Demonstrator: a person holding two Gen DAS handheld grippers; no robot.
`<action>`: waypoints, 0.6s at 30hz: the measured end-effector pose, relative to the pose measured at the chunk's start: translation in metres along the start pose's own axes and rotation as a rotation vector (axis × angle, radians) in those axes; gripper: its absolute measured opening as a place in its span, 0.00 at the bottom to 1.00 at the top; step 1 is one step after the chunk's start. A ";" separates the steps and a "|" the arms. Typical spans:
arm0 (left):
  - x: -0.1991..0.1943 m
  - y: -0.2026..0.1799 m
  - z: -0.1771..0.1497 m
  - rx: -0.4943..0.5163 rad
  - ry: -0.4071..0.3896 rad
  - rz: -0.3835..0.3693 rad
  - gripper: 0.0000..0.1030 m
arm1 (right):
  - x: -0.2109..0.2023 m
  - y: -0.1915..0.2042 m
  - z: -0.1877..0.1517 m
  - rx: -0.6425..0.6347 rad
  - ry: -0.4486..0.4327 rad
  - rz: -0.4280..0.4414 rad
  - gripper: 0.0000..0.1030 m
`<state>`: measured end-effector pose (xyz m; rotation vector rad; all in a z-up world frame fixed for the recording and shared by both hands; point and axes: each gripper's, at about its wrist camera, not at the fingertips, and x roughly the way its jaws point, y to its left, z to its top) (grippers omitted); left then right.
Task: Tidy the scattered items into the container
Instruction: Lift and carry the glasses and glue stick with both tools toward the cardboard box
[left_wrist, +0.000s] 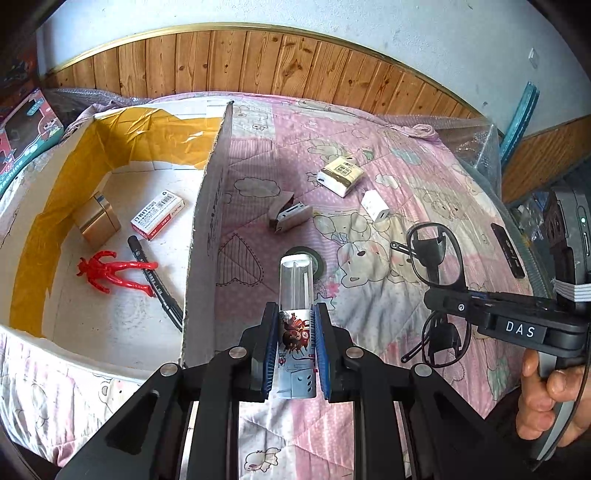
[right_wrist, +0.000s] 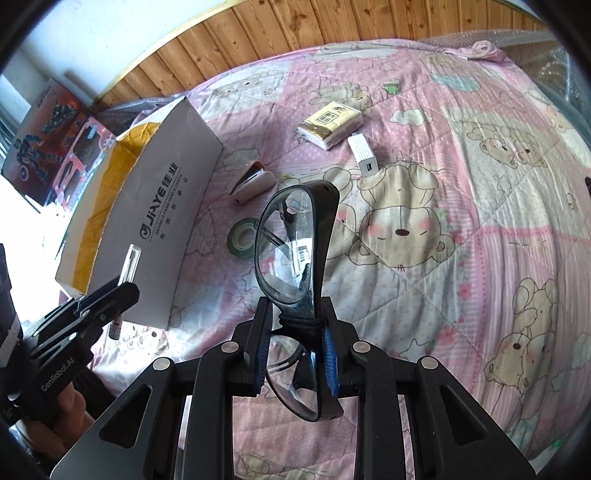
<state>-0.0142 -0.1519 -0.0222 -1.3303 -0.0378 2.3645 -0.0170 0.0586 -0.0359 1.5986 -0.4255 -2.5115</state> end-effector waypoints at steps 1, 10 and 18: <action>-0.003 0.001 0.001 -0.002 -0.006 -0.003 0.19 | -0.003 0.003 -0.001 0.003 -0.007 0.001 0.25; -0.024 0.011 0.004 -0.020 -0.046 -0.018 0.19 | -0.025 0.038 -0.005 -0.018 -0.053 0.015 0.25; -0.042 0.025 0.007 -0.052 -0.086 0.010 0.19 | -0.043 0.069 0.001 -0.061 -0.093 0.021 0.25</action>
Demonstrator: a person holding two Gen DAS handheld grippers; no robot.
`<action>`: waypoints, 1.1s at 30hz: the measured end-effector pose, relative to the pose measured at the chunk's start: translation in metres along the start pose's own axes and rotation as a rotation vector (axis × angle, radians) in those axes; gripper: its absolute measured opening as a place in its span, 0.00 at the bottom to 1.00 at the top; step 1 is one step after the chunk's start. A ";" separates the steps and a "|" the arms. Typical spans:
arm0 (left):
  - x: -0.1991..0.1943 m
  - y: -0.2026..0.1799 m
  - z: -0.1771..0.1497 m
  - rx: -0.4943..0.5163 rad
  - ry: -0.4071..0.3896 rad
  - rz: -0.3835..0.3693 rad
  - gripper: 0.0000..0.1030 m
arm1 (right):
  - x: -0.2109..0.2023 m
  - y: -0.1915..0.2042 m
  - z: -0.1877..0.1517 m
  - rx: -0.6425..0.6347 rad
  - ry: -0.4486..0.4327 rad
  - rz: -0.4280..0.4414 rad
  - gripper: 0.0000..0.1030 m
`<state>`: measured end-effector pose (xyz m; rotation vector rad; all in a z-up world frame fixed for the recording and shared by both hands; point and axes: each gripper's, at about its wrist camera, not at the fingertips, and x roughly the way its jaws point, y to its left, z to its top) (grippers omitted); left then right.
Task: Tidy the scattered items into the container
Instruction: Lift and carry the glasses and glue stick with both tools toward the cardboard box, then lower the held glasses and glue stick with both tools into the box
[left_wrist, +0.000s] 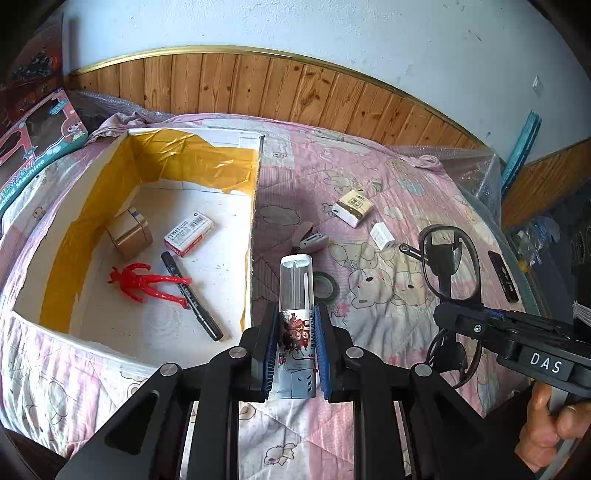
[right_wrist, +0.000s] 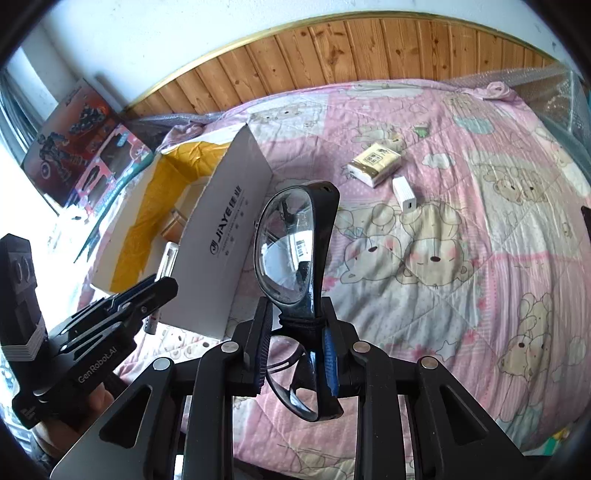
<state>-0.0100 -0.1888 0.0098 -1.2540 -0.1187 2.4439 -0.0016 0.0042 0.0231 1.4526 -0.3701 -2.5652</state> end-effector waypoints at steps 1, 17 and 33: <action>-0.002 0.002 0.001 -0.003 -0.005 0.006 0.19 | -0.001 0.004 0.001 -0.006 -0.003 0.002 0.25; -0.038 0.036 0.006 -0.052 -0.070 0.049 0.19 | -0.011 0.058 0.010 -0.080 -0.027 0.038 0.25; -0.063 0.070 0.012 -0.108 -0.123 0.063 0.19 | -0.011 0.114 0.024 -0.181 -0.040 0.057 0.25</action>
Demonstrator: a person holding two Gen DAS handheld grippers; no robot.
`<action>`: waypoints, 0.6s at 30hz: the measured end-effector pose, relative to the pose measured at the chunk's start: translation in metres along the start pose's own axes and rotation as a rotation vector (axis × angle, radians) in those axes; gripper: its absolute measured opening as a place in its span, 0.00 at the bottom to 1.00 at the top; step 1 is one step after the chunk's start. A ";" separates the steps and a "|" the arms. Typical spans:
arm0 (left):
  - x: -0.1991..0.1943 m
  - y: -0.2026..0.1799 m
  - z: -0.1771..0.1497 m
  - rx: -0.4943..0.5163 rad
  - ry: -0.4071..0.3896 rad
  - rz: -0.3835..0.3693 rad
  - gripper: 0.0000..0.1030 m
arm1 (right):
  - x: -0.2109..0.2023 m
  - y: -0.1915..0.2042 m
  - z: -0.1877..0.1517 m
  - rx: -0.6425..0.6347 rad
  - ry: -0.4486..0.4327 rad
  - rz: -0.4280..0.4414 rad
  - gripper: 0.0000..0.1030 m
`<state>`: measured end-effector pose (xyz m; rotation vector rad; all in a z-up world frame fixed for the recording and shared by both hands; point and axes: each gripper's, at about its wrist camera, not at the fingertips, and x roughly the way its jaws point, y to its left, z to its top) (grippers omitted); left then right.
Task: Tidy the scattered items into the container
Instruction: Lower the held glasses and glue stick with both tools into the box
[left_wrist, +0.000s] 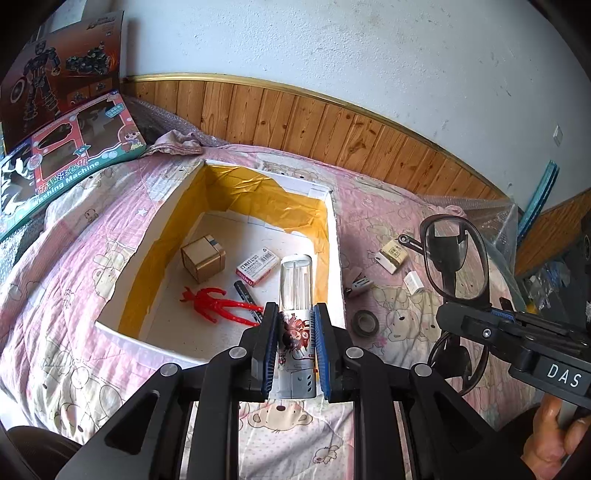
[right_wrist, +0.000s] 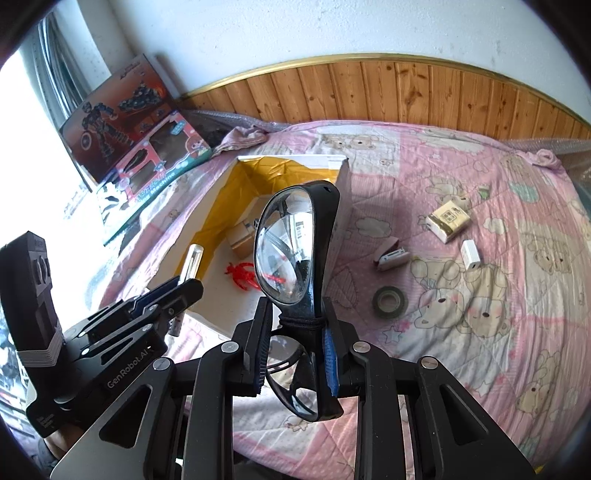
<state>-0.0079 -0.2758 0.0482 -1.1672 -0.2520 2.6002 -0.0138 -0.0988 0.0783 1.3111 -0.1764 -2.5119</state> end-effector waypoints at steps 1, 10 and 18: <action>-0.001 0.002 0.001 -0.003 -0.004 0.004 0.19 | 0.001 0.003 0.001 -0.008 0.001 0.001 0.25; -0.007 0.021 0.010 -0.022 -0.021 0.024 0.19 | 0.013 0.028 0.011 -0.061 0.010 0.012 0.25; -0.009 0.033 0.024 -0.024 -0.042 0.043 0.19 | 0.026 0.048 0.021 -0.111 0.018 0.020 0.25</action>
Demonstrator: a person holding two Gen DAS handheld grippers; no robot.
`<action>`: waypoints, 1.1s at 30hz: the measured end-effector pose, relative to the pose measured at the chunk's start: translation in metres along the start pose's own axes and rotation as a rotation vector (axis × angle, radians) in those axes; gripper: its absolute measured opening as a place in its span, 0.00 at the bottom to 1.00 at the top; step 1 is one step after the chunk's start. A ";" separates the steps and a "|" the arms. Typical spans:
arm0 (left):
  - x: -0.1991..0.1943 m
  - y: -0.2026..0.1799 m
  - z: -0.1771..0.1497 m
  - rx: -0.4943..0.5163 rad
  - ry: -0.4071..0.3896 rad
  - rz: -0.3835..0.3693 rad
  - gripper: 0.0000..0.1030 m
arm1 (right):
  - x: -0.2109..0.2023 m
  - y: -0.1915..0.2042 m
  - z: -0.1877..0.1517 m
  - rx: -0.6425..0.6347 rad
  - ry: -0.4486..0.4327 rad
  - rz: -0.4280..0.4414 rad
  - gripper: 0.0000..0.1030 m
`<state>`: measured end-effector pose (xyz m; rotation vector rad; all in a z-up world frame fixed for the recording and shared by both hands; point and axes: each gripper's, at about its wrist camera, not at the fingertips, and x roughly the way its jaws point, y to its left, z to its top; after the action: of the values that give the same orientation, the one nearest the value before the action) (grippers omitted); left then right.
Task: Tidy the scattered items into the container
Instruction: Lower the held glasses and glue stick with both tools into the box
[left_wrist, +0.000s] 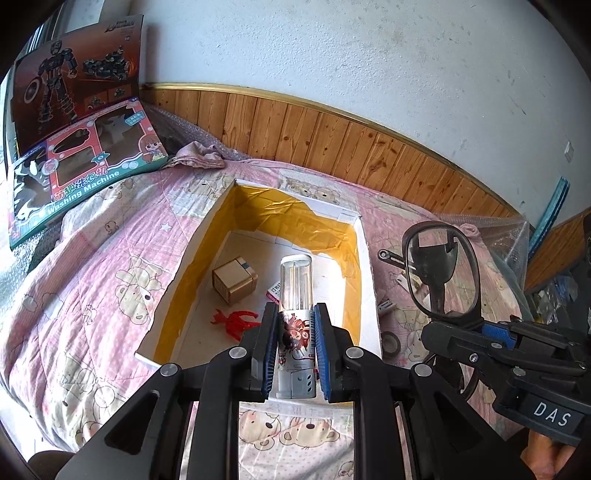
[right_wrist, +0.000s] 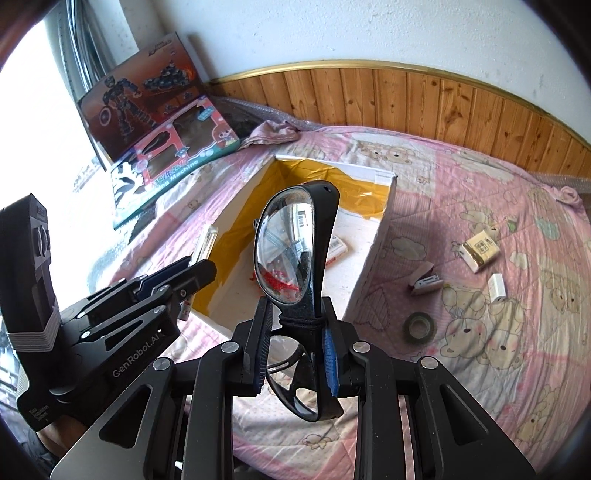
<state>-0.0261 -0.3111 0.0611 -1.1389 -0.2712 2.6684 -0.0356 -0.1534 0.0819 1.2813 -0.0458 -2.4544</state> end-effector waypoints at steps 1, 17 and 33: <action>0.000 0.002 0.002 -0.001 -0.002 0.001 0.19 | 0.002 0.002 0.002 -0.005 0.001 0.001 0.25; 0.015 0.018 0.025 0.000 -0.010 0.038 0.19 | 0.033 0.018 0.028 -0.071 0.018 0.004 0.25; 0.049 0.031 0.040 0.006 0.029 0.074 0.19 | 0.077 0.006 0.048 -0.081 0.063 -0.007 0.25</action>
<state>-0.0923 -0.3308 0.0470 -1.2084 -0.2202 2.7121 -0.1116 -0.1922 0.0503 1.3239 0.0743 -2.3943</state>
